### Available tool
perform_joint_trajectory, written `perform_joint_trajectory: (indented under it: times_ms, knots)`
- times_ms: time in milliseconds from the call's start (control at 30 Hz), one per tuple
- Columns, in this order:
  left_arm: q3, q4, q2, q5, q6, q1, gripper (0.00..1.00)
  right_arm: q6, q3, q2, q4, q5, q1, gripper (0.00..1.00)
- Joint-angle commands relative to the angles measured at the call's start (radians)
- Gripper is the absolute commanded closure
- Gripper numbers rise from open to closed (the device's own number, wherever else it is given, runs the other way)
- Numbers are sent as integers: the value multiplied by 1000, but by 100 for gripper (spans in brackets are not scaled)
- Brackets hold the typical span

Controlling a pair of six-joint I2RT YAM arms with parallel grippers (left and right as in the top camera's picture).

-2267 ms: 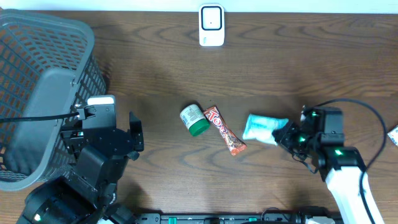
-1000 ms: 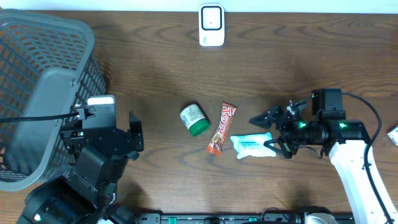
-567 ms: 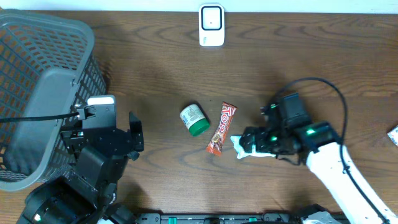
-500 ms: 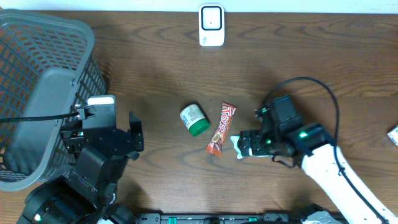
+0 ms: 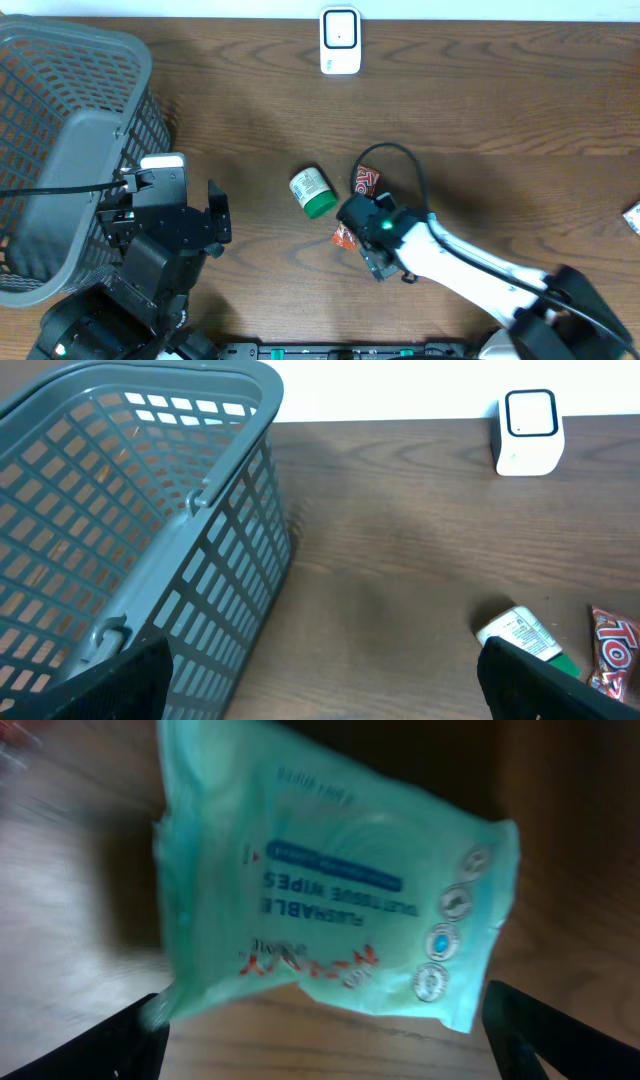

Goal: Scan the item barcode

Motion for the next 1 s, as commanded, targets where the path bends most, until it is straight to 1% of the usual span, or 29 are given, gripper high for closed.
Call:
perform_joint_trajectory:
  times_ms: [0, 67, 167, 333, 467, 500, 533, 667, 733, 767, 833, 867, 967]
  knots:
    - [6, -2, -3, -13, -4, 3, 2, 46, -2, 99, -17, 132, 58, 5]
    - [6, -3, -3, -13, -5, 3, 2, 82, -2, 158, -23, 172, 96, 4]
    - [6, -2, -3, -13, -4, 3, 2, 86, -2, 219, -16, 174, 139, 2]
    - [6, -2, -3, -12, -4, 3, 2, 89, -2, 326, 31, 174, 163, 2]
    - [6, -2, -3, -13, -4, 3, 2, 69, -2, 397, 47, 174, 161, 5]
    - [6, -2, -3, -13, -4, 3, 2, 53, -2, 410, 50, 174, 161, 7]
    - [6, -2, -3, -13, -5, 3, 2, 36, -2, 423, 56, 174, 161, 11]
    - [6, -2, -3, -13, -4, 3, 2, 27, -2, 442, 64, 182, 159, 18]
    - [6, -2, -3, -13, -4, 3, 2, 23, -2, 442, 63, 181, 159, 27]
    - [6, -2, -3, -13, -4, 3, 2, 15, -2, 442, 63, 181, 159, 38]
    - [6, -2, -3, -13, -4, 3, 2, 13, -2, 442, 55, 181, 159, 53]
    - [6, -2, -3, -13, -4, 3, 2, 13, -1, 442, 47, 181, 159, 64]
    - [6, -2, -3, -13, -5, 3, 2, 13, 11, 442, 20, 181, 159, 87]
